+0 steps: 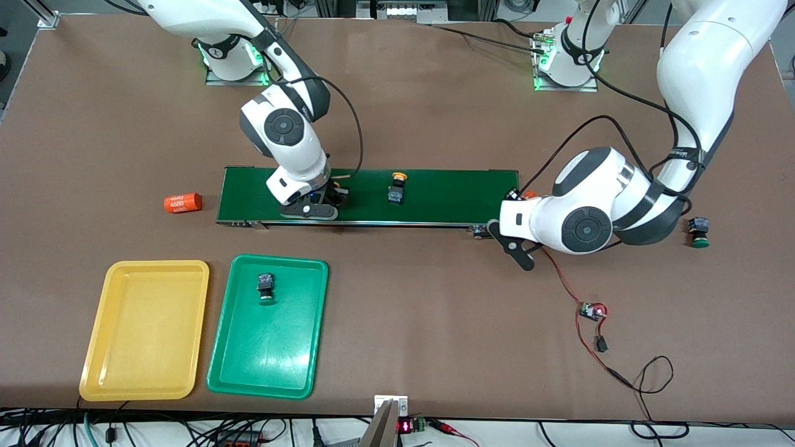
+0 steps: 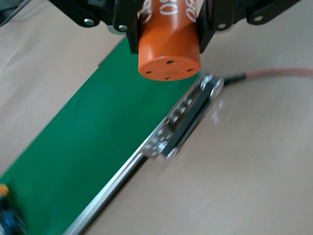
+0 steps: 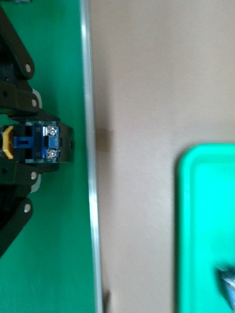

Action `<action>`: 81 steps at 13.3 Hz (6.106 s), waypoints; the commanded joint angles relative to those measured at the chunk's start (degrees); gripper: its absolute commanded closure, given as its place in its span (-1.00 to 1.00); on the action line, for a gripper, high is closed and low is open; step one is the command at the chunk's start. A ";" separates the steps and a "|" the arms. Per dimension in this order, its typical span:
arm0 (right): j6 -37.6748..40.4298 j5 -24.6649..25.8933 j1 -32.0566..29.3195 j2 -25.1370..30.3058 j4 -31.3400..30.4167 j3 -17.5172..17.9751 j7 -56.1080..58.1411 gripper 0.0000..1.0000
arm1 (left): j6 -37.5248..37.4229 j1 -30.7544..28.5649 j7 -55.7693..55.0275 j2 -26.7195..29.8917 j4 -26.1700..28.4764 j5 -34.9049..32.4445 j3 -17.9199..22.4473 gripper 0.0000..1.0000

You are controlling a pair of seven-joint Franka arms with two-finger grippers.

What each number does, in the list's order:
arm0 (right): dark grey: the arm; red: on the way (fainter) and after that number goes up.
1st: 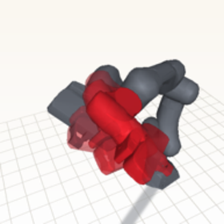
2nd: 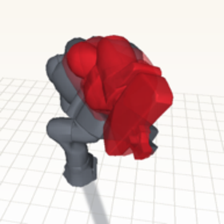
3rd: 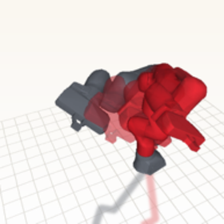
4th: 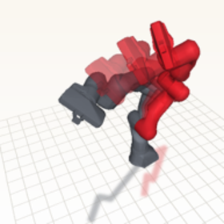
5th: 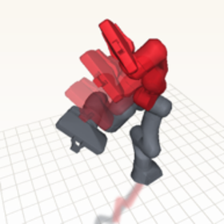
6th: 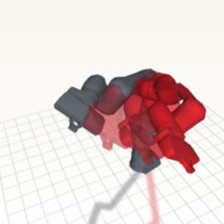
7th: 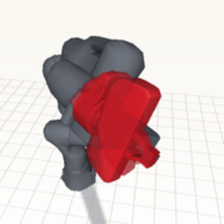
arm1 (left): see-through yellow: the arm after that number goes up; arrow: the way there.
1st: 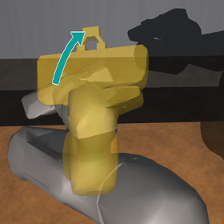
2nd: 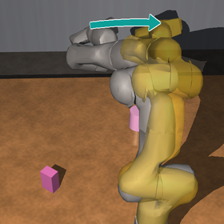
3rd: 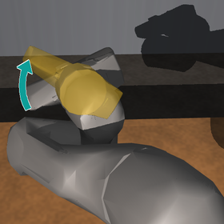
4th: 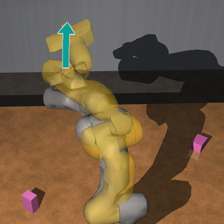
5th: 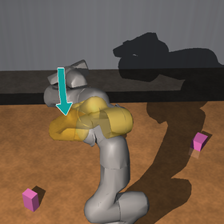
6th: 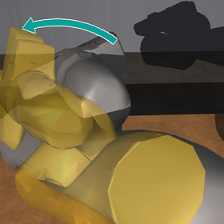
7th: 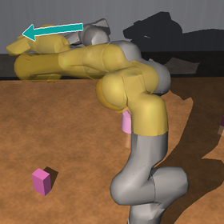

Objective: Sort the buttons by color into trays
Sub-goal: 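Carry the yellow button to the yellow tray while the left gripper places cylinder, then release the yellow button in the yellow tray and lift the right gripper, then grasp the yellow button with the right gripper while the left gripper grasps green, then carry the yellow button to the yellow tray while the left gripper places green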

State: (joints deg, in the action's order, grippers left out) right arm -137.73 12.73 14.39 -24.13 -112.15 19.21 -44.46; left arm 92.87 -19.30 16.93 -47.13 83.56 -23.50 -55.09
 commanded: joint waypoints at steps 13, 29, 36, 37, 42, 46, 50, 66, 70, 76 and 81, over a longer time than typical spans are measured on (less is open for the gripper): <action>4.69 0.02 -16.12 -6.00 15.73 -15.26 41.54 0.64 | 26.05 6.38 17.09 6.61 22.09 -11.92 -2.39 -0.93; -10.19 -0.07 -23.88 -19.47 23.03 -15.26 56.94 -0.24 | 3.39 -7.05 -7.05 8.72 3.91 -10.96 -2.57 -1.00; 7.35 -4.99 -19.32 -8.85 19.96 -14.47 48.27 -0.41 | 1.88 -9.70 -11.22 8.11 -3.66 -11.39 7.35 -1.00; 10.95 -4.99 -18.00 -7.00 19.61 -14.47 45.81 -0.41 | 2.22 -9.70 -11.22 7.76 -4.10 -11.40 9.71 -1.00; 14.42 -8.33 -14.30 3.19 10.57 -11.84 34.11 -0.66 | 7.85 -11.71 -11.65 4.06 -5.52 -10.69 20.79 -1.00; 13.72 -8.42 -13.24 10.05 1.35 -6.58 24.36 -0.80 | 6.80 -19.70 -19.92 4.24 -0.60 -9.99 21.16 -1.00; 13.81 -9.56 -13.33 14.36 -2.79 -1.12 14.96 -0.82 | 10.12 -25.43 -19.65 3.89 5.28 -11.39 22.82 -1.00; -2.71 -14.14 -12.89 18.42 -17.92 9.35 8.43 -1.00 | 21.65 -32.55 -8.32 3.62 15.50 -18.25 23.10 -0.30; -4.48 -13.61 -12.10 15.53 -18.10 9.44 8.52 -1.00 | 21.04 -32.55 -7.52 3.62 15.50 -17.90 23.01 0.67; -8.16 -12.03 -12.10 11.13 -18.10 9.35 8.52 -1.00 | 16.06 -32.37 -8.22 5.29 13.83 -16.76 18.38 0.81; -9.66 -9.40 -12.89 8.84 -18.01 9.18 8.52 -1.00 | -0.57 -30.02 -8.57 5.29 7.06 -9.73 4.49 0.80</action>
State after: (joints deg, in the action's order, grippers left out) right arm -146.35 1.38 2.06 -14.78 -130.06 28.40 -35.22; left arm 96.87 -51.13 8.34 -42.54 91.77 -34.58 -46.52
